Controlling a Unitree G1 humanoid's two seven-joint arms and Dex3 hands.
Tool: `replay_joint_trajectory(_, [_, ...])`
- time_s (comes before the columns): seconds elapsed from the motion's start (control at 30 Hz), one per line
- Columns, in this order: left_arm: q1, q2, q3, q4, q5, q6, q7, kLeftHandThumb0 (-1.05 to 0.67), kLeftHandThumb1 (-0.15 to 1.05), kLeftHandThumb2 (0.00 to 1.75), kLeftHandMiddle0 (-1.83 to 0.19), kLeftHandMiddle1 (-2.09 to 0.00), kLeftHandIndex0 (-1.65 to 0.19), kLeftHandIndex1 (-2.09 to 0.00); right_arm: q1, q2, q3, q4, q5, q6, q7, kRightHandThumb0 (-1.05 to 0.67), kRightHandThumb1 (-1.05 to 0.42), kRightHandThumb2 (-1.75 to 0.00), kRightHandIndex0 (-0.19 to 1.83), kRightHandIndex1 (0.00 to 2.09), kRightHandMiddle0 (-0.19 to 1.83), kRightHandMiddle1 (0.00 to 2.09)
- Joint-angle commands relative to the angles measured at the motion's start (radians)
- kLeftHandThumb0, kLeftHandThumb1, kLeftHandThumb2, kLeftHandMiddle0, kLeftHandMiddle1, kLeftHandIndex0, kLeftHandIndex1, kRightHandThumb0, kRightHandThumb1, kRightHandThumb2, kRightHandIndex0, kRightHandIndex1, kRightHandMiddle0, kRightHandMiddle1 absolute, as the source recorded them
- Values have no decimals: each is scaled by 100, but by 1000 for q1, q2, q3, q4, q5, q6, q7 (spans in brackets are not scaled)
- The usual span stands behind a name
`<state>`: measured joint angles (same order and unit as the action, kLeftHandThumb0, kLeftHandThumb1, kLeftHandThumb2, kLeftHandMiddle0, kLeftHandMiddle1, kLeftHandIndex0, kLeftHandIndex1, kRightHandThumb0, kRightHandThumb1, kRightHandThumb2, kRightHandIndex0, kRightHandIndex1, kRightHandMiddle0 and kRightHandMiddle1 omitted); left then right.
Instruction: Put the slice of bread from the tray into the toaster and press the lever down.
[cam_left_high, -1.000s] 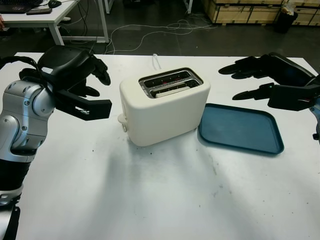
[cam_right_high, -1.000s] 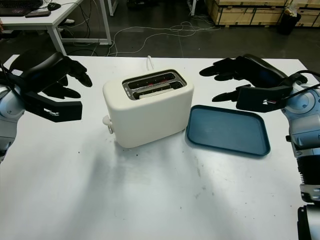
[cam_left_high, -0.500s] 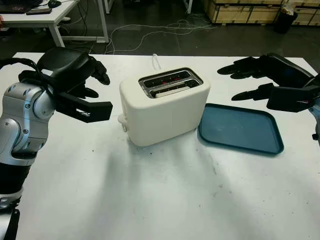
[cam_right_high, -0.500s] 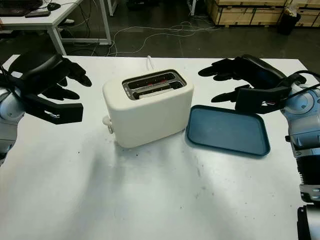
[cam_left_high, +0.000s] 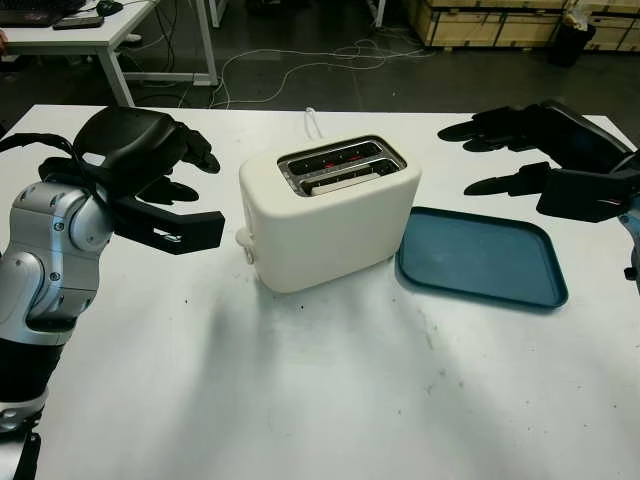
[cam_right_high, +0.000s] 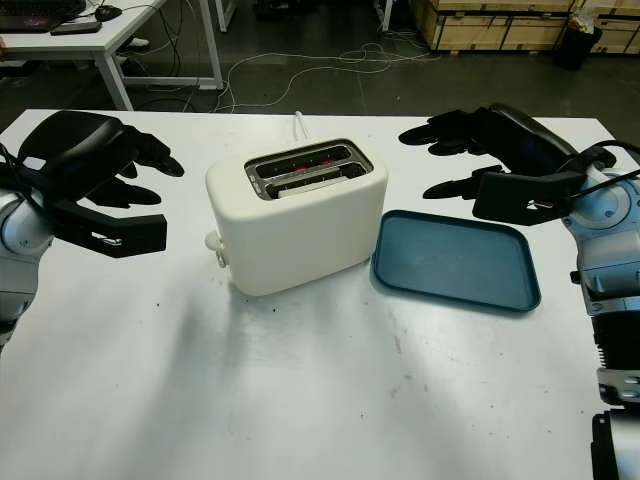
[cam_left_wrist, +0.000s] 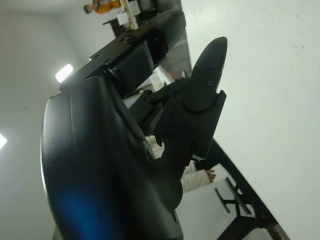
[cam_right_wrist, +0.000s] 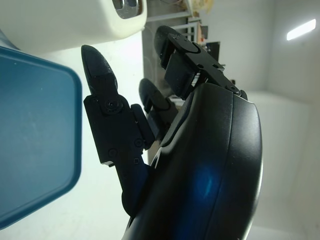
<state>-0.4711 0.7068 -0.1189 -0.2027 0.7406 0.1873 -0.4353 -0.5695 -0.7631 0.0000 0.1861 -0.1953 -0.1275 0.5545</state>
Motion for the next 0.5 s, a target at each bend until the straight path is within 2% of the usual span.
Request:
replay_joint_trajectory(0.0, [6,-8,7,-17,7,16,0,-37,81,0,-94,-38,-99,-1,13,10,-13,-13,10,-20,-19,-34,-82,0,69,0,63,0])
replay_joint_trajectory(0.23, [18,-13,-7,-40,19,63,-28,-41,83,0,-92,-26,-94,0,15,12,-18,15,34,-56,-17,-34,-82,0,69,0,63,0])
replay_joint_trajectory(0.47, [14,-8,-18,-42,20,71,-37,-40,83,0,-93,-20,-95,0,14,18,-21,41,52,-87,-14,-33,-81,0,70,0,63,0])
